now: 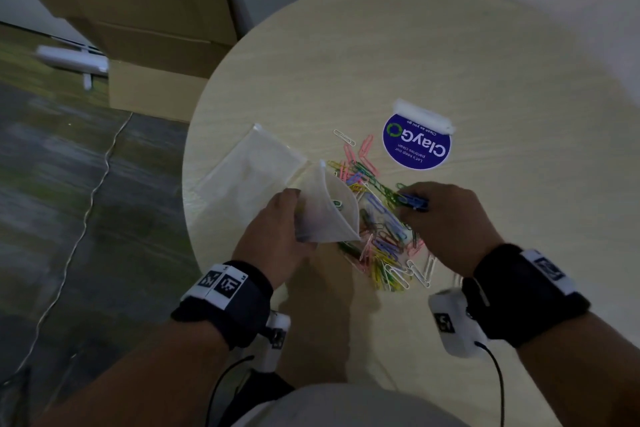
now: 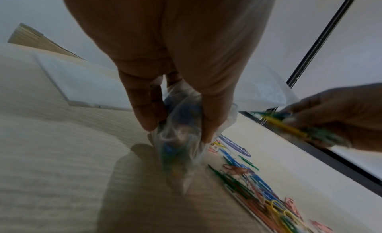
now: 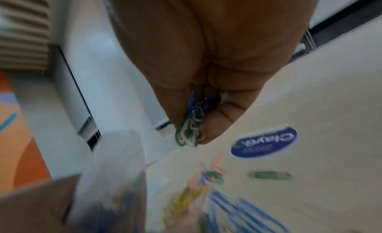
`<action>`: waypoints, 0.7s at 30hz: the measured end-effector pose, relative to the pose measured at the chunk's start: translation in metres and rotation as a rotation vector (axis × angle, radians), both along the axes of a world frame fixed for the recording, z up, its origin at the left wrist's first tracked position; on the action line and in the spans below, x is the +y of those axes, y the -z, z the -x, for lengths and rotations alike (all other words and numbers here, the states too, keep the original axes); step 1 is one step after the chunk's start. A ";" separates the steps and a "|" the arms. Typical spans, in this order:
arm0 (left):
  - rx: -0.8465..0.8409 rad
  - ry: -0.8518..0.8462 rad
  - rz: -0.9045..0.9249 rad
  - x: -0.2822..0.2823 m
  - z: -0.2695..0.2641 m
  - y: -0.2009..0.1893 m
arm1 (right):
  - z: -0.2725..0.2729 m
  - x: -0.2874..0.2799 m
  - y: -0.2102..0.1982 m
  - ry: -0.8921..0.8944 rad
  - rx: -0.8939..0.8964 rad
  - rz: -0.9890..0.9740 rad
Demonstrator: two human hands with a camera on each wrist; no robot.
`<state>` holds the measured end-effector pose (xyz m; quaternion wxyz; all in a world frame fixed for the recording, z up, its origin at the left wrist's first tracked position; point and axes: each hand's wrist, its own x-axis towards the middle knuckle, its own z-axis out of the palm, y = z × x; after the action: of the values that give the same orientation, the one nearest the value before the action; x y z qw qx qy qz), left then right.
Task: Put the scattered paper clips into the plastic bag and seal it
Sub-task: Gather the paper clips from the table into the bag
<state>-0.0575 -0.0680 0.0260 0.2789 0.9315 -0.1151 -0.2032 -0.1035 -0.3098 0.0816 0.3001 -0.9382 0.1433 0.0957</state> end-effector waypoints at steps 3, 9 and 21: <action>0.001 0.003 -0.018 -0.003 -0.001 -0.001 | -0.005 0.004 -0.029 -0.007 -0.040 -0.106; -0.047 0.030 -0.003 -0.004 -0.001 0.001 | -0.023 0.028 -0.036 -0.208 0.015 -0.054; -0.088 0.045 0.079 -0.003 0.000 0.009 | -0.048 0.054 -0.050 -0.336 0.044 -0.073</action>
<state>-0.0573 -0.0715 0.0171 0.3053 0.9250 -0.1562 -0.1634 -0.0553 -0.2556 0.1312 0.3103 -0.9351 -0.0126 0.1704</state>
